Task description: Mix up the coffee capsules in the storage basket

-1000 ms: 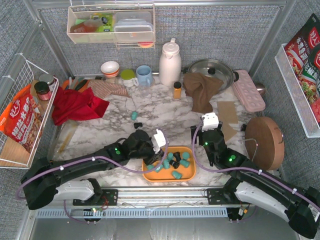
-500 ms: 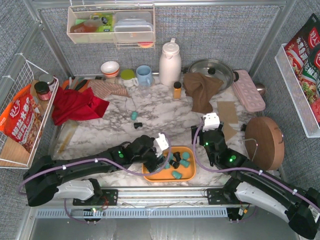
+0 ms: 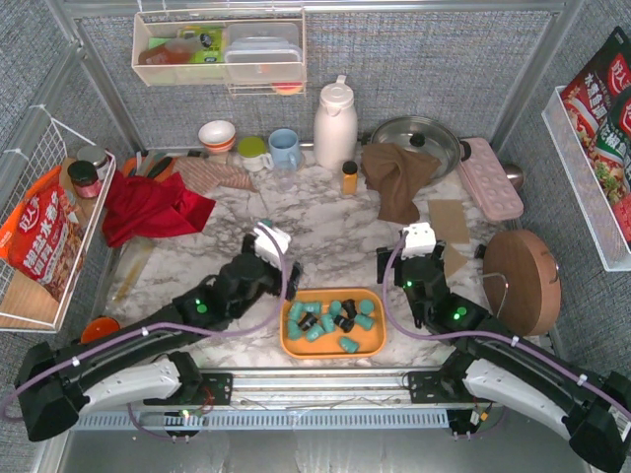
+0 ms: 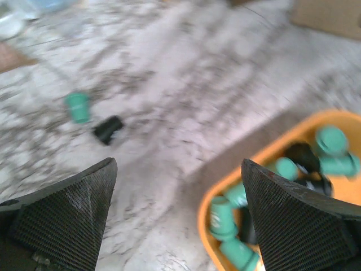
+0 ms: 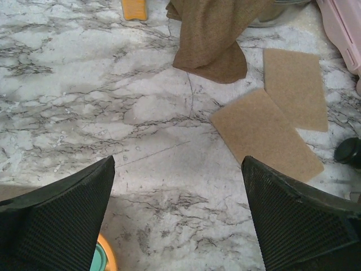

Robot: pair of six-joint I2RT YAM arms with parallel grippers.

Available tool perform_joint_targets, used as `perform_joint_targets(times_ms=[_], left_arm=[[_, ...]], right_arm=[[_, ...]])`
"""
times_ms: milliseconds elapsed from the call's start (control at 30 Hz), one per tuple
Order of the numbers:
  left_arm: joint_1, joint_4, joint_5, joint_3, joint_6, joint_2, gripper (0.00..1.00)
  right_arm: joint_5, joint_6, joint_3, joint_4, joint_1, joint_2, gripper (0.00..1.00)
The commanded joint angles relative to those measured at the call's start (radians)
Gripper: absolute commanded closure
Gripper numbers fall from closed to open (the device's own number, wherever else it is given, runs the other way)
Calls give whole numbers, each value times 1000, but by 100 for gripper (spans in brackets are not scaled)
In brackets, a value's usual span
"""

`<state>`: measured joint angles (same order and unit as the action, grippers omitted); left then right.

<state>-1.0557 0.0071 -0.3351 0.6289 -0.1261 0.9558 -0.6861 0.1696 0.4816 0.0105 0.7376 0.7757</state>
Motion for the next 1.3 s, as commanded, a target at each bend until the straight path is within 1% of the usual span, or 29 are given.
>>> perform_joint_targets(times_ms=[0, 67, 133, 233, 333, 400, 500, 567, 733, 767, 900, 1100, 1267], left_arm=[[108, -99, -215, 67, -172, 18, 1], [172, -135, -217, 98, -210, 49, 1], [246, -182, -185, 141, -251, 105, 1], [364, -250, -98, 212, -280, 216, 0], [458, -296, -13, 294, -261, 339, 2], [503, -310, 23, 345, -225, 408, 7], [570, -315, 124, 417, -172, 497, 20], [612, -319, 182, 469, -150, 552, 25], [645, -361, 243, 581, -91, 706, 30], [646, -373, 254, 602, -77, 735, 32], [651, -412, 286, 679, -40, 837, 39], [660, -386, 287, 697, -12, 892, 43], [660, -350, 313, 681, 18, 906, 43]], right_arm=[[-32, 2, -12, 41, -1, -16, 1], [-31, 2, -18, 50, -1, -20, 1], [-32, 3, -20, 50, -1, -24, 1], [-35, 7, -17, 48, -1, -23, 1], [-34, 8, -16, 43, -2, -25, 1], [-32, 8, -17, 40, -3, -30, 1], [-27, 9, -17, 40, -2, -35, 1], [-24, 10, -17, 39, -2, -38, 1], [-18, 11, -17, 37, -4, -45, 1], [-17, 11, -17, 36, -3, -45, 1], [-16, 13, -17, 35, -4, -47, 1], [-16, 13, -19, 34, -4, -53, 1], [-13, 14, -18, 35, -4, -50, 1]])
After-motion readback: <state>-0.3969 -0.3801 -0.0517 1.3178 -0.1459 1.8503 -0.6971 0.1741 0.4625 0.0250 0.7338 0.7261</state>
